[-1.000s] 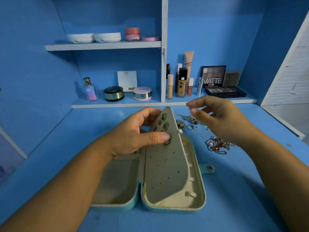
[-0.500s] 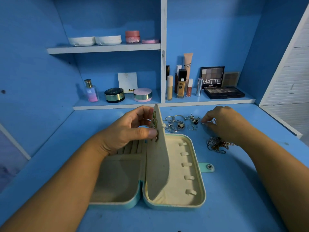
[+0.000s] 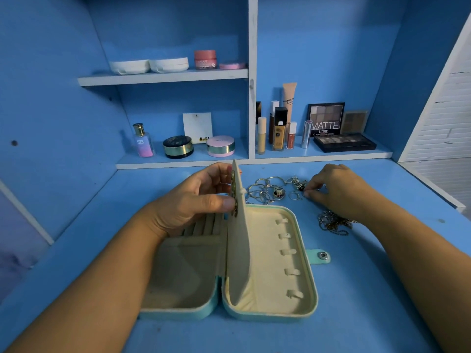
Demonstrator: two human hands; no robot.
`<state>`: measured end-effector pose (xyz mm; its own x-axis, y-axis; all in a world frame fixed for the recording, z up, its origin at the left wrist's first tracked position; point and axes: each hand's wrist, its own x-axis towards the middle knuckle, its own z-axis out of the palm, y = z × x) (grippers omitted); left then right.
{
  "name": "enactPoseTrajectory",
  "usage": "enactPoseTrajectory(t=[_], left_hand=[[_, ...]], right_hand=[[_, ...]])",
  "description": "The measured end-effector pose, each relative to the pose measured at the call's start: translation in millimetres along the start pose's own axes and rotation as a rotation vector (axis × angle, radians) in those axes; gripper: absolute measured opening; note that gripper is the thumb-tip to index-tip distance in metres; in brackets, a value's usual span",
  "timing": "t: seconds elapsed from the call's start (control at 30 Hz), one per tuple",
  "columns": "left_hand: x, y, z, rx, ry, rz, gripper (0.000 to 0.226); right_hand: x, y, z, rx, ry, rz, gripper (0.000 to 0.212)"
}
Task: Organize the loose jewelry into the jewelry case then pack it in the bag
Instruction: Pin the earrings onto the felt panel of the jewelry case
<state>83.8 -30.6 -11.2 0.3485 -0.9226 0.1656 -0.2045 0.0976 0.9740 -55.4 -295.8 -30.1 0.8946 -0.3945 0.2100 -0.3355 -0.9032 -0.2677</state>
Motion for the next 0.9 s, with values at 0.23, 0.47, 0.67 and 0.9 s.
enactPoseTrajectory(t=[0.23, 0.47, 0.67, 0.9], left_hand=[[-0.9, 1.5, 0.0, -0.035, -0.003, -0.009, 0.084], [-1.1, 3.8, 1.5, -0.049, 0.007, -0.022, 0.084], [-0.2, 4.4, 2.6, -0.053, -0.002, -0.020, 0.082], [-0.5, 5.1, 2.4, -0.061, -0.002, -0.025, 0.084]], right_hand=[[1.7, -1.1, 0.5, 0.006, 0.003, -0.008, 0.014], [4.2, 4.4, 0.6, 0.009, -0.004, -0.012, 0.012], [3.6, 8.8, -2.7, 0.048, -0.004, -0.046, 0.013], [5.0, 0.0, 4.9, 0.034, 0.024, -0.052, 0.018]])
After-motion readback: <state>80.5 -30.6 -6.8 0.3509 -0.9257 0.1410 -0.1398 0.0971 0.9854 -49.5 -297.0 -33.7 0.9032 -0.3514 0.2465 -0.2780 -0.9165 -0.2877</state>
